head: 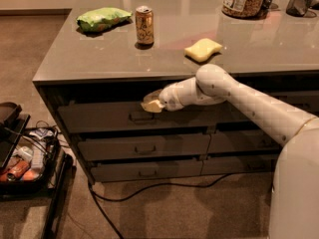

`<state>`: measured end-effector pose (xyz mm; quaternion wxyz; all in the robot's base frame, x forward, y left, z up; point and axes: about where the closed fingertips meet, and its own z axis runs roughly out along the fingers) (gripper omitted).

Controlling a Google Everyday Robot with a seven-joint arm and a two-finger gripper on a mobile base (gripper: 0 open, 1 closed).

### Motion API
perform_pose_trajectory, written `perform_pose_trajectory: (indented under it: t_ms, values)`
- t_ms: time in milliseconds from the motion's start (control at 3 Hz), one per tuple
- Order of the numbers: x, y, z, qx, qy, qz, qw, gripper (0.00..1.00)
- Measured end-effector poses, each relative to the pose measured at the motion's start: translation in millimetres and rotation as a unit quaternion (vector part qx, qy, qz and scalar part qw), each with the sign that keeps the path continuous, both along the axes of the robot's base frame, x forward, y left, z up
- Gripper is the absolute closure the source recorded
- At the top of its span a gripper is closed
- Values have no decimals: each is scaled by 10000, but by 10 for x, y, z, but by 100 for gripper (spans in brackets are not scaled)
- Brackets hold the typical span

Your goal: Open top drawer

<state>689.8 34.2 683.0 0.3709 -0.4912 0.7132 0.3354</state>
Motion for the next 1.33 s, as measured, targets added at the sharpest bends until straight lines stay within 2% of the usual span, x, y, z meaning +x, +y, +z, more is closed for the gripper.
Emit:
perform_pose_trajectory:
  t_ms: [333, 667, 1000, 1333]
  values:
    - [-76, -43, 107, 197, -105, -145, 9996, 100]
    - [-258, -62, 112, 254, -134, -302, 9991, 100]
    - [-400, -34, 27, 207, -38, -333, 9992, 81]
    - [-400, -34, 27, 206, -37, -333, 9992, 58]
